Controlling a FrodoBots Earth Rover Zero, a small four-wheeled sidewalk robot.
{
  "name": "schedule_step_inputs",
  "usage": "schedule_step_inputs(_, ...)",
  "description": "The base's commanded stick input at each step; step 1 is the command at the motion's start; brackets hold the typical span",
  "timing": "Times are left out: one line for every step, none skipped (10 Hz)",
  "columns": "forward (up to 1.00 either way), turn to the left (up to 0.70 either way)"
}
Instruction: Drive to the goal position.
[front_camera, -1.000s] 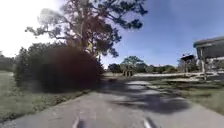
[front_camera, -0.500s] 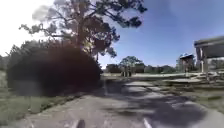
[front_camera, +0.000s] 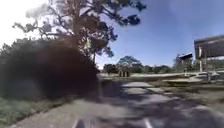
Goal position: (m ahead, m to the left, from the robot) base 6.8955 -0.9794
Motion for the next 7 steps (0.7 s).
schedule_step_inputs(0.7, 0.0)
schedule_step_inputs(0.7, 0.0)
schedule_step_inputs(0.7, 0.0)
schedule_step_inputs(0.7, 0.0)
schedule_step_inputs(0.7, 0.0)
schedule_step_inputs(0.7, 0.0)
schedule_step_inputs(0.7, 0.0)
